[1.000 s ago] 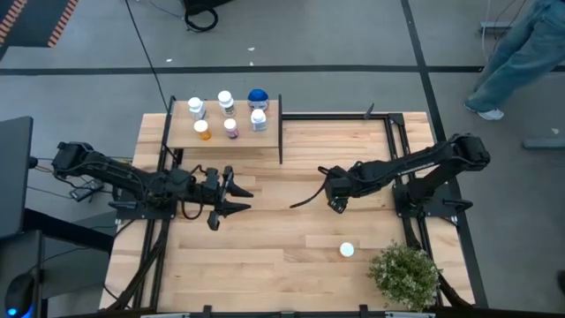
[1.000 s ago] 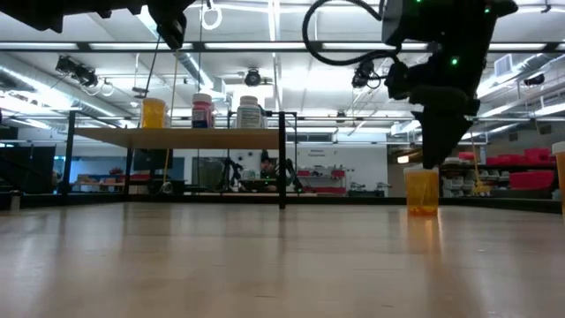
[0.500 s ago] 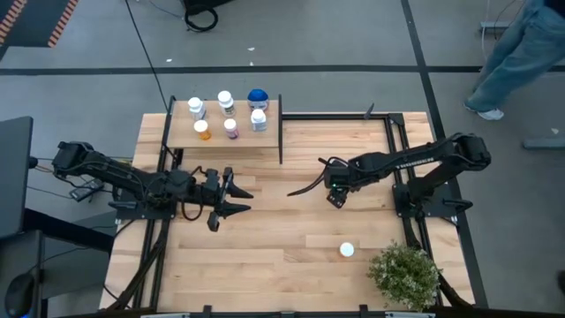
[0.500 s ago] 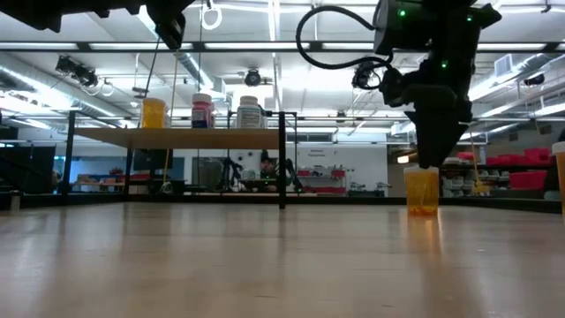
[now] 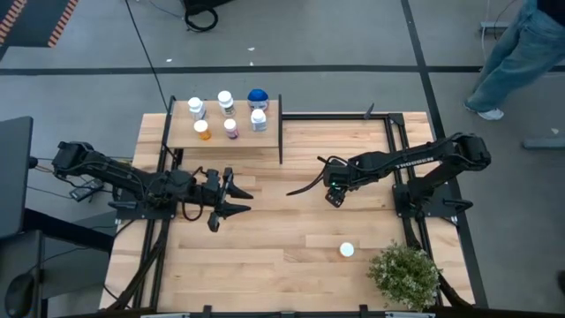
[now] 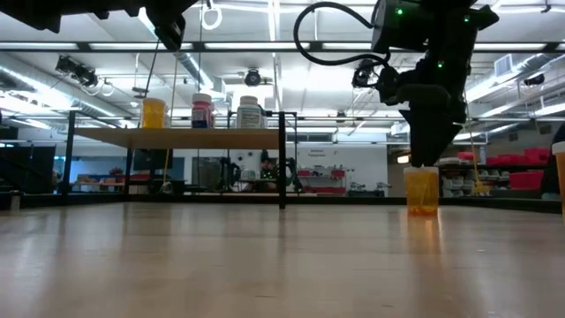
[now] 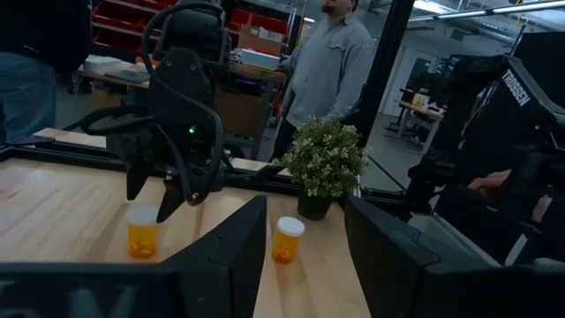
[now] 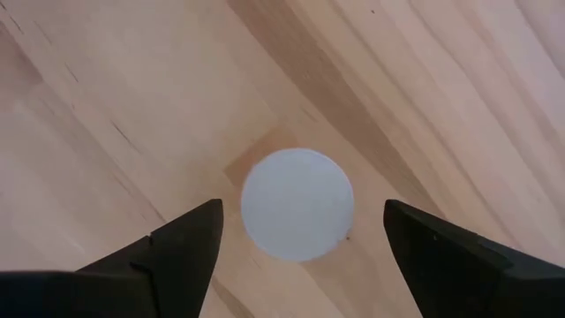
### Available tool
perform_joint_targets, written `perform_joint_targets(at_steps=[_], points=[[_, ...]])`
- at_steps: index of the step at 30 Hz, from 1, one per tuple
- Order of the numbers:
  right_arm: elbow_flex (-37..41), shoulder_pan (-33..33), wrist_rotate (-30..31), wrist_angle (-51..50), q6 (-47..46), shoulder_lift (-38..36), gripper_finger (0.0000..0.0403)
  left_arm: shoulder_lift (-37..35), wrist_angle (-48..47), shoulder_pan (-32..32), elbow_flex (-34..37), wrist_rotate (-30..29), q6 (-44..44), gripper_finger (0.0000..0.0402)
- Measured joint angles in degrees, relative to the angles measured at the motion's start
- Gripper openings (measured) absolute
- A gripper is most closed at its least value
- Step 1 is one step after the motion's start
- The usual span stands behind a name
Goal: Pick and place medicine bottles onto shelf by color
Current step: Put the top orange pill bottle on the shelf
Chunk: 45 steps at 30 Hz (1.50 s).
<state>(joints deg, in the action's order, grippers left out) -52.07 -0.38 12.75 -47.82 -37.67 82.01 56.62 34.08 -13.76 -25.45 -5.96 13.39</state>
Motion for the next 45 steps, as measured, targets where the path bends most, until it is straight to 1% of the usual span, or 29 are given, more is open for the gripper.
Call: perform_joint_targets(at_steps=[8, 13, 22, 36, 45], points=[[0.00, -0.36, 0.67, -0.06, -0.05, -0.01, 0.0320, 0.00, -0.21, 0.00, 0.00, 0.00, 0.79, 0.0162], [0.00, -1.01, -0.65, -0.16, -0.65, -0.01, 0.0320, 0.00, -0.23, 0.00, 0.00, 0.00, 0.77, 0.0162], [0.00, -1.01, -0.81, 0.18, -1.79, 2.21, 0.0320, 0.00, -0.41, 0.02, 0.00, 0.00, 0.72, 0.0162], [0.00, -1.49, -1.27, 1.24, -2.36, 2.31, 0.0320, 0.00, -0.50, 0.02, 0.00, 0.00, 0.94, 0.0162], [0.00, -1.49, -1.48, 1.26, -2.82, 2.31, 0.0308, 0.00, -0.48, 0.02, 0.00, 0.00, 1.00, 0.0162]])
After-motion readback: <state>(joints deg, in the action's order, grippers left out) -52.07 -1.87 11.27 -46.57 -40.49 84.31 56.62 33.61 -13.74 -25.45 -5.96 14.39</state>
